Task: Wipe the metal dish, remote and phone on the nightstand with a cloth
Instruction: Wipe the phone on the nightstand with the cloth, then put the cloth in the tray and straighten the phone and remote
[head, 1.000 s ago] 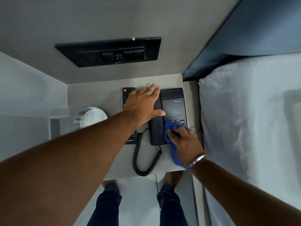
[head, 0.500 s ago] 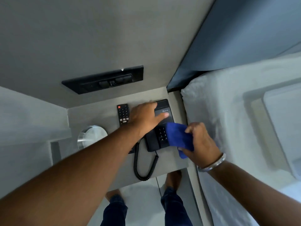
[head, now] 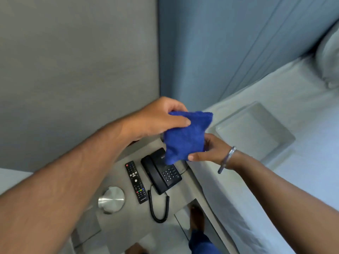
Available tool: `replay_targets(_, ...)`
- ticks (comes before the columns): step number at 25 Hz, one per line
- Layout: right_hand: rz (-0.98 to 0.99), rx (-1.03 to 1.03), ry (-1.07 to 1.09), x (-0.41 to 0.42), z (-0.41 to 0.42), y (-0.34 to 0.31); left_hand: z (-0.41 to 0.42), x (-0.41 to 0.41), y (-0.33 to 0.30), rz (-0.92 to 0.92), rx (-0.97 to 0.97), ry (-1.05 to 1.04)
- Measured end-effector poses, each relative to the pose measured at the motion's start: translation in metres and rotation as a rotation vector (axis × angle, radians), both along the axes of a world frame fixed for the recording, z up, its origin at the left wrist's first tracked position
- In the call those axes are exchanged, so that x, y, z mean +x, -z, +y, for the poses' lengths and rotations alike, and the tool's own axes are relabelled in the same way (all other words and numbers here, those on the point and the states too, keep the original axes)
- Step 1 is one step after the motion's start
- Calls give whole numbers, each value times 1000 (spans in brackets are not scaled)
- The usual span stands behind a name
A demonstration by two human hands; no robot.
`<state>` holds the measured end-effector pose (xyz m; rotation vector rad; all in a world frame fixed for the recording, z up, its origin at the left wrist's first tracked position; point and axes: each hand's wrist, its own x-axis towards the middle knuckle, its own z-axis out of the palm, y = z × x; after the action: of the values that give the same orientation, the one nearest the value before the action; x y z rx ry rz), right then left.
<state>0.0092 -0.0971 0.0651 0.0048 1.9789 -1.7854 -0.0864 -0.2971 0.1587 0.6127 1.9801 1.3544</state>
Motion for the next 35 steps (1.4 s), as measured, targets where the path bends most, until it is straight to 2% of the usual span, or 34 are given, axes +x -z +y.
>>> replay_targets(3,-217,-261,145,-9,15,-11,-13,-7,-14,4,91,-322)
replay_targets(5,-278,-410,231,-9,34,-7,-12,-2,-2,-96,111,-484)
replay_targets(7,-309,-460,326,-6,59,-2,5,7,21,-269,148,-579)
replay_targets(9,-335,-416,453,-3,94,6,37,15,51,-410,177,-651)
replay_targets(12,-322,-197,557,1,166,15,103,25,97,-521,172,-703)
replay_targets(14,-284,143,574,1,219,23,157,39,124,-571,145,-700)
replay_targets(17,-225,701,564,-13,296,49,248,66,167,-537,49,-627)
replay_targets(20,-219,966,399,-33,343,83,321,84,197,-555,-109,-649)
replay_targets(22,-209,1050,284,-44,351,103,346,89,206,-613,-198,-691)
replay_targets(24,-157,1075,338,-51,344,110,352,91,204,-556,-267,-726)
replay_targets(27,44,1077,529,-49,312,97,313,94,190,-274,-201,-710)
replay_targets(30,252,841,581,-34,243,77,232,84,191,55,-121,-726)
replay_targets(32,347,670,449,-27,172,79,151,78,207,245,-263,-714)
replay_targets(35,276,515,189,-21,55,120,13,82,249,249,-637,-665)
